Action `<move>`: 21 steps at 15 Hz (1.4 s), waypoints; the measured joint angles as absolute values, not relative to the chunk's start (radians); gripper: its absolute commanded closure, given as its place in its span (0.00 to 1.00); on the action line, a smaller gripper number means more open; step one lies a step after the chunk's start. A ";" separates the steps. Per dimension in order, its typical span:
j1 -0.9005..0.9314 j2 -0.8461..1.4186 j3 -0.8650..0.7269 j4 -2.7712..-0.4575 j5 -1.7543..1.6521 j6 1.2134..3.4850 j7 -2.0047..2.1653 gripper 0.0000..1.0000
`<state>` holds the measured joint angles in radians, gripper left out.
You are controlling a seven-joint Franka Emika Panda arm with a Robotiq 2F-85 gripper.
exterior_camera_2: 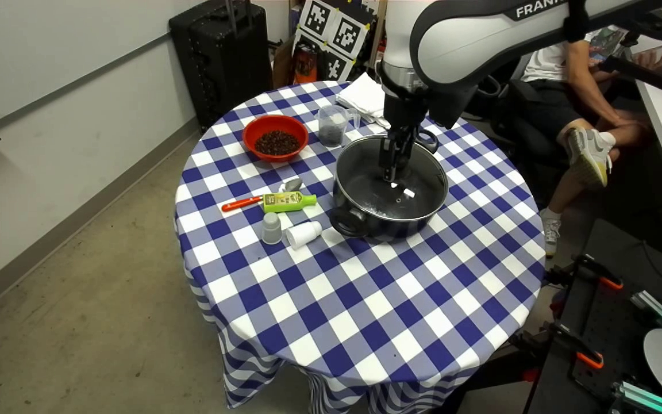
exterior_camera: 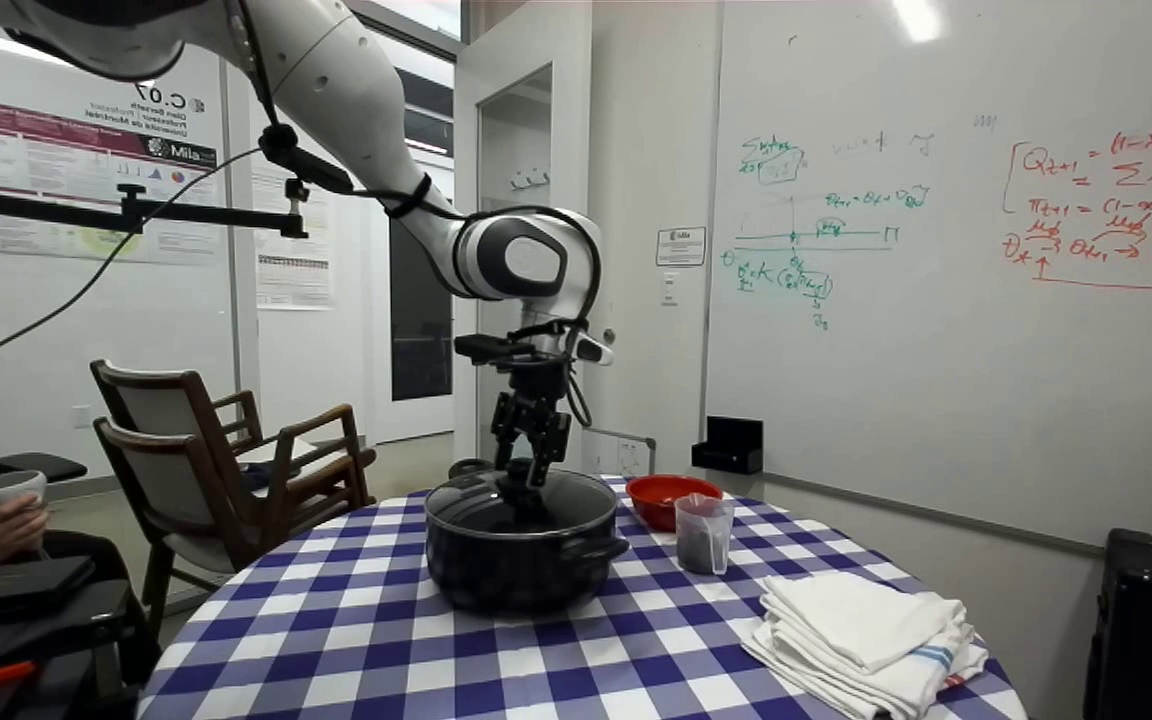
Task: Remove the glass lid from the black pot then put it back on top of the pot
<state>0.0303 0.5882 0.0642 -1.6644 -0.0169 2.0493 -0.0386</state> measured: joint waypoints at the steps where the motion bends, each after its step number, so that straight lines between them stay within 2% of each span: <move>1: 0.029 0.588 0.063 -1.664 -0.017 2.049 -0.039 0.50; 4: 0.026 0.575 0.060 -1.662 -0.017 2.041 -0.040 0.67; 7: 0.026 0.568 0.060 -1.661 -0.018 2.035 -0.040 0.74; 16: 0.031 0.544 0.060 -1.677 -0.019 2.035 -0.041 0.75; 21: 0.035 0.435 0.058 -1.736 -0.035 2.042 -0.036 0.75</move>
<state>0.0349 0.4347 0.0582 -1.7364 -0.0350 2.0423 -0.0361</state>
